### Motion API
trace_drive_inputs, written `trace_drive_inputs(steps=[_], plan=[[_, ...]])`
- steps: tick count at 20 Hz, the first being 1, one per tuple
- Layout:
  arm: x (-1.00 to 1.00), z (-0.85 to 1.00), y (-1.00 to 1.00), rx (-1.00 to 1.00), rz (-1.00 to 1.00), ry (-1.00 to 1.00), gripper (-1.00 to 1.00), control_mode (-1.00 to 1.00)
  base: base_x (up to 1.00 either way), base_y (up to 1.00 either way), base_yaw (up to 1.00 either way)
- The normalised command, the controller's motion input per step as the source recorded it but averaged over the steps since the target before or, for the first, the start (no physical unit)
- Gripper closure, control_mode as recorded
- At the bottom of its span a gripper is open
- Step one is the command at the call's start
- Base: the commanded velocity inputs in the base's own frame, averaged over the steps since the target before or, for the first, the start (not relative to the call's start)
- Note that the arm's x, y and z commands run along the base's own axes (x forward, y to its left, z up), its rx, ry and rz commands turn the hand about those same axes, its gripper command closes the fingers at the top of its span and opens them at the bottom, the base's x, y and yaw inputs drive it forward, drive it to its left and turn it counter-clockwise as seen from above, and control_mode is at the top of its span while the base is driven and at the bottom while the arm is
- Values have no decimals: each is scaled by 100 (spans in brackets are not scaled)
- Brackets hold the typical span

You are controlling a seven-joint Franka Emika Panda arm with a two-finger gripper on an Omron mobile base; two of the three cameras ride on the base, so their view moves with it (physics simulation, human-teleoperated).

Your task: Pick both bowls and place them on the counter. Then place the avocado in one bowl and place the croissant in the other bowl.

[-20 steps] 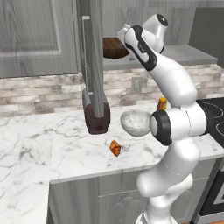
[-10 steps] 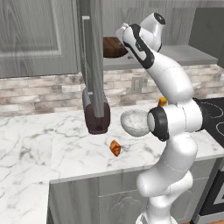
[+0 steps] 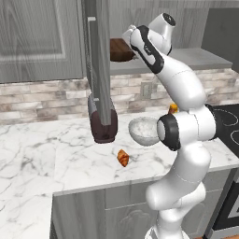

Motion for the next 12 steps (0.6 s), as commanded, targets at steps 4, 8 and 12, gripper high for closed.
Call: trace_drive_inputs(steps=[4,8,12], plan=[[-24,-2,-4,1,0,-8,100,-100,0,0,0],[-56,-8,-14,0,0,-22,100,-100,0,0,0],[-63,-13,-13,0,0,-18,100,-100,0,0,0]])
